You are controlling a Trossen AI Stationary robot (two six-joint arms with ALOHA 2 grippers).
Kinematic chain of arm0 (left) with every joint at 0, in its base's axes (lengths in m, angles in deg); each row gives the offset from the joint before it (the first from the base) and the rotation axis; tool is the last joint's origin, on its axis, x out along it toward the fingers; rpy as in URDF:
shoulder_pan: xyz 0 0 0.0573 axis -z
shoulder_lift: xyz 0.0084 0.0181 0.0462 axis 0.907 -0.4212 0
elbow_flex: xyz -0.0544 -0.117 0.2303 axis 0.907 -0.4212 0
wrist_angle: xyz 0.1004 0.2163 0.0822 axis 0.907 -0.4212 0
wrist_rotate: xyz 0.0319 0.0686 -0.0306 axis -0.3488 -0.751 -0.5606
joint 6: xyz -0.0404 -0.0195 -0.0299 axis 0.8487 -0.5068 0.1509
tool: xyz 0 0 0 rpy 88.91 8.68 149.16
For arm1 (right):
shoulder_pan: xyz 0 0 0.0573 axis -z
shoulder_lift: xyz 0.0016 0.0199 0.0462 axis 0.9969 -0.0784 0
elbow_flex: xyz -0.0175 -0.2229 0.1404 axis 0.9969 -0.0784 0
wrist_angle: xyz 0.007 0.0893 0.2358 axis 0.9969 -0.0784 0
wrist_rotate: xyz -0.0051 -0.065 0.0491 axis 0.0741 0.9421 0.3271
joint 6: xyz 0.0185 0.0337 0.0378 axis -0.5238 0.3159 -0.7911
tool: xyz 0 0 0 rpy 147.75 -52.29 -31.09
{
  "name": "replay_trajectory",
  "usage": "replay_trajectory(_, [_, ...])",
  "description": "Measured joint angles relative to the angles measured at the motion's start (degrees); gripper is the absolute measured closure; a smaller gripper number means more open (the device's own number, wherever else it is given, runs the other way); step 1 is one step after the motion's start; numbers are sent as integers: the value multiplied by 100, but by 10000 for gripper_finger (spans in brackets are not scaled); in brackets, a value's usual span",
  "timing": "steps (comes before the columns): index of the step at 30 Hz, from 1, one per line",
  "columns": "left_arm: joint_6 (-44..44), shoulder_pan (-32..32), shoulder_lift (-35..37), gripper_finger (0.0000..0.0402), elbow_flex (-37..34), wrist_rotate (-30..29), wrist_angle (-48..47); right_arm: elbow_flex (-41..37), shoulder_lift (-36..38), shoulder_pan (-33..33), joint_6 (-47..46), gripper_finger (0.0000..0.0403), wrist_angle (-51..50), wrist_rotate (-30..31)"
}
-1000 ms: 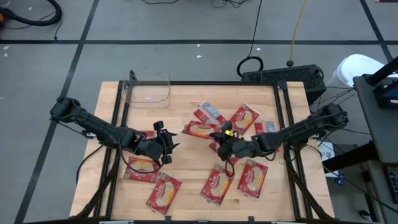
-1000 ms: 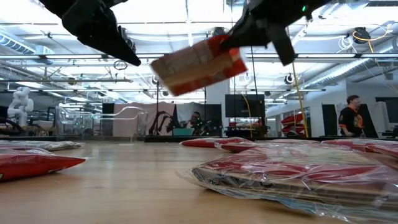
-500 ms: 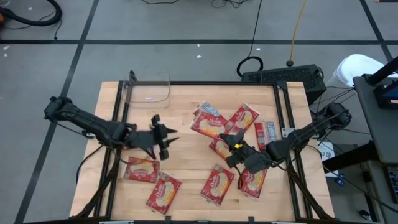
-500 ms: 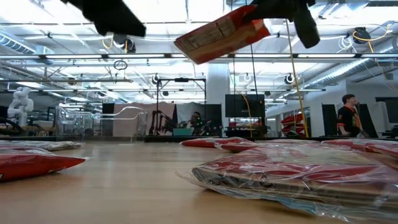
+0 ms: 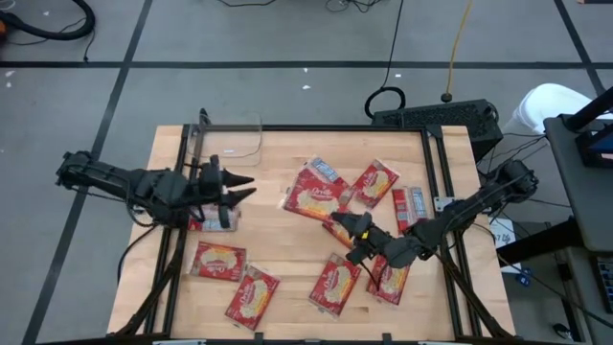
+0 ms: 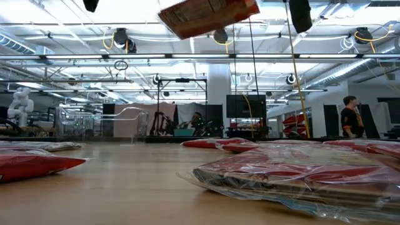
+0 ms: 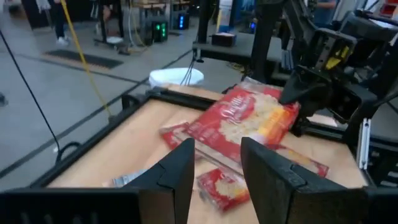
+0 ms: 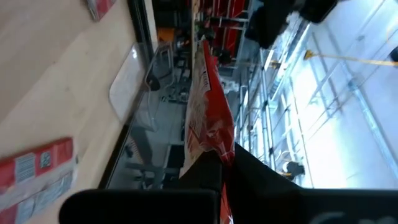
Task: Sort popcorn bags into baskets
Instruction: Put the red popcorn bag into the transparent bin
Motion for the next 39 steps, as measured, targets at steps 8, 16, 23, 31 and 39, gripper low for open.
replay_trajectory(8, [1127, 4, 74, 266, -2, -170, -236, 0, -372, 4, 1019, 403, 1062, -105])
replay_trajectory(16, [402, -4, 74, 266, -2, -184, -243, 0, -413, 10, 2032, 403, 2118, -564])
replay_trajectory(23, [2150, 7, 77, 266, -2, -181, -82, 0, -413, 167, 2800, 403, 2422, -1076])
replay_trajectory(31, [3280, -307, 51, 266, -2, 618, -71, 0, -413, 471, 3595, 403, 2464, -1806])
replay_trajectory(39, [4046, -683, 18, 266, -2, 1812, 63, 0, -413, 626, 3997, 403, 2676, -2354])
